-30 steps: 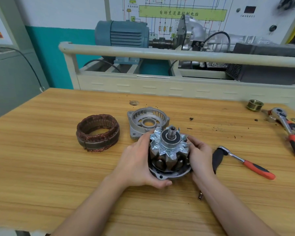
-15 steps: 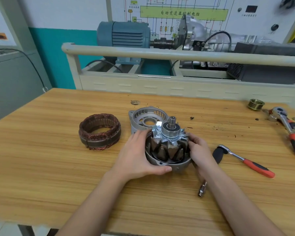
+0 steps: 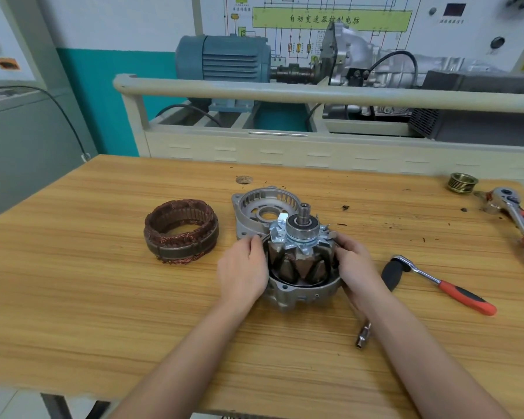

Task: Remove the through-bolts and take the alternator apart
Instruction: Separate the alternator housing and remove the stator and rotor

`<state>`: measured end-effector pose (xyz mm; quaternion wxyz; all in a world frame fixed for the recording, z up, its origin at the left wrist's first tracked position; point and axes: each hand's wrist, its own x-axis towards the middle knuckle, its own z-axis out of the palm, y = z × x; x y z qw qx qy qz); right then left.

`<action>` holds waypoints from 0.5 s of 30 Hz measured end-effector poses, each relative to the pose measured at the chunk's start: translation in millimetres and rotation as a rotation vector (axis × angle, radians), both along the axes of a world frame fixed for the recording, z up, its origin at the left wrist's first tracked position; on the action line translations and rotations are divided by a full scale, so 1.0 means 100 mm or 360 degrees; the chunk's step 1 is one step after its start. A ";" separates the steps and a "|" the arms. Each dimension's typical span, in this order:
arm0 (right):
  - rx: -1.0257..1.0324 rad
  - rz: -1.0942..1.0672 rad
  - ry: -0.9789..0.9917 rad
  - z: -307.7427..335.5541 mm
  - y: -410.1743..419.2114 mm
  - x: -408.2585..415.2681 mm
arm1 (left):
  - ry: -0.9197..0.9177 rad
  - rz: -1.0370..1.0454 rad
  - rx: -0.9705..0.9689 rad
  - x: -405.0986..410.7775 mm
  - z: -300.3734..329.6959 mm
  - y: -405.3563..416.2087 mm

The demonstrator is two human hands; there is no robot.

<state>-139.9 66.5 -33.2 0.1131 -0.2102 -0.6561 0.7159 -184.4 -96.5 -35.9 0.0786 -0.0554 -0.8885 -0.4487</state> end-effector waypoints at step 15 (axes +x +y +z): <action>-0.0027 0.0033 0.0009 -0.01 0.01 -0.01 | -0.0063 -0.0083 -0.0041 -0.07 0.02 -0.02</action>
